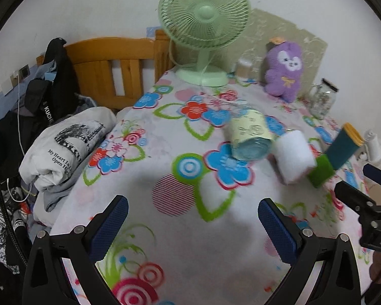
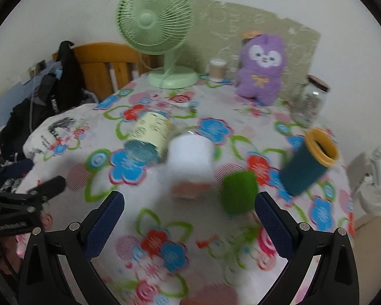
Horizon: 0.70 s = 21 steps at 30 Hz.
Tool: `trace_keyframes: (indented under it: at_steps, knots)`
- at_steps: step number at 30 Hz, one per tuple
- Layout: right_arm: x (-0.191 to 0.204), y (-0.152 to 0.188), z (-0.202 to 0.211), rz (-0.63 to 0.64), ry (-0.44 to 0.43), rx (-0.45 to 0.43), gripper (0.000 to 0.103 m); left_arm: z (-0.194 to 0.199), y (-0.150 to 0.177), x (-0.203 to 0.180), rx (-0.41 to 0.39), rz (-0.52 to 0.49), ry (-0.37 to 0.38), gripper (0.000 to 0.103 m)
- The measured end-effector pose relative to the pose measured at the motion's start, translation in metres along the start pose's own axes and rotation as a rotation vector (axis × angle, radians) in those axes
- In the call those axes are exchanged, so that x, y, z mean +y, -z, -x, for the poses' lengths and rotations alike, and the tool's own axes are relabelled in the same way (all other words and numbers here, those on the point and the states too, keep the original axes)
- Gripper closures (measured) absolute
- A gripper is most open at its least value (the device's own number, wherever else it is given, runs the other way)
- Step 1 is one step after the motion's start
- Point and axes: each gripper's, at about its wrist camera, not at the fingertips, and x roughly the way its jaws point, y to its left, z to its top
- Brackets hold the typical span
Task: Flip cup upside down
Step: 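Move the right gripper to the green-sleeved clear cup and close on it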
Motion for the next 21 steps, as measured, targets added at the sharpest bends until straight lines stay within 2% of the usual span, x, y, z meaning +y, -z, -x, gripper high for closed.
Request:
trace_keyframes:
  at_steps: [6, 13, 17, 21]
  knots:
    - [0.024, -0.044, -0.044, 0.036, -0.078, 0.054, 0.000, -0.024, -0.016, 0.016, 0.026, 0.011, -0.033, 0.000]
    - [0.037, -0.075, -0.084, 0.009, -0.164, 0.146, 0.000, -0.054, -0.036, 0.033, 0.053, -0.001, -0.095, 0.000]
    - [0.047, -0.083, -0.105, 0.020, -0.170, 0.180, 0.000, -0.067, -0.045, 0.044, 0.074, 0.010, -0.096, 0.000]
    - [0.054, -0.091, -0.114, 0.060, -0.150, 0.176, 0.000, -0.079, -0.052, 0.048, 0.088, 0.013, -0.080, 0.000]
